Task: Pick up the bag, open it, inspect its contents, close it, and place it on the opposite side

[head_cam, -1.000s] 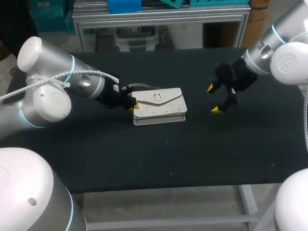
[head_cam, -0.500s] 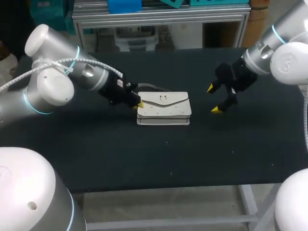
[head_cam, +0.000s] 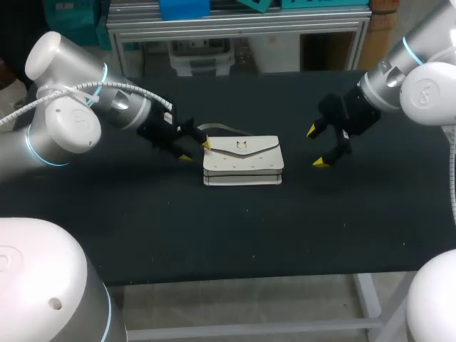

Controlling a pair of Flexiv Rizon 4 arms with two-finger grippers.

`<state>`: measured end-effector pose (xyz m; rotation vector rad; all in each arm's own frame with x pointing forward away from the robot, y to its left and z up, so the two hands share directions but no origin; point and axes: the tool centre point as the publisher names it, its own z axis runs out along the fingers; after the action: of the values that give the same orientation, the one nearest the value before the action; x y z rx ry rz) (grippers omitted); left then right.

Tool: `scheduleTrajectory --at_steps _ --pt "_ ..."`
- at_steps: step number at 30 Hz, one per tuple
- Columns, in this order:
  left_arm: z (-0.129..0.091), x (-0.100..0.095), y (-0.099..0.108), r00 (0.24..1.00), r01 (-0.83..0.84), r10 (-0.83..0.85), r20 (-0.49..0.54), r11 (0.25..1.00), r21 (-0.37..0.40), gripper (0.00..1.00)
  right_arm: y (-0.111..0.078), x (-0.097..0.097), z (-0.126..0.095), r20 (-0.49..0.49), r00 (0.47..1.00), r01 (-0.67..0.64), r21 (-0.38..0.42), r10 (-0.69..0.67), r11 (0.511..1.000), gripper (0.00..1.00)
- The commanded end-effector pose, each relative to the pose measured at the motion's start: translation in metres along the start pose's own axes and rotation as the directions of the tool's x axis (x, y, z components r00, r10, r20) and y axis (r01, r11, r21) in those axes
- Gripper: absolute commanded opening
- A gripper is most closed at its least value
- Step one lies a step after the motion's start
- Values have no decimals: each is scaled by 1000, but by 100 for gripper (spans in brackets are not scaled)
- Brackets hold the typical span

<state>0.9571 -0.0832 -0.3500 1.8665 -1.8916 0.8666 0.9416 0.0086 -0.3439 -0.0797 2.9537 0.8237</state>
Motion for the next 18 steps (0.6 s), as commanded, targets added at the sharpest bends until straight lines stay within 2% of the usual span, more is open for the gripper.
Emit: scheduleTrajectory --at_steps 1,4,8,18 --pt "-36 4 9 998 -55 54 17 998 29 100 0 0 0 -1 1000 0 0 0 1000 100" --pt "-52 5 11 989 -144 142 41 989 36 100 0 0 0 -1 1000 0 0 0 1000 100" --pt "-66 7 13 963 -268 268 40 963 -3 100 0 0 0 -1 1000 0 0 0 1000 100" --pt "-78 12 20 872 -481 482 91 876 -28 100 6 3 -4 4 1000 27 15 -27 1000 100"
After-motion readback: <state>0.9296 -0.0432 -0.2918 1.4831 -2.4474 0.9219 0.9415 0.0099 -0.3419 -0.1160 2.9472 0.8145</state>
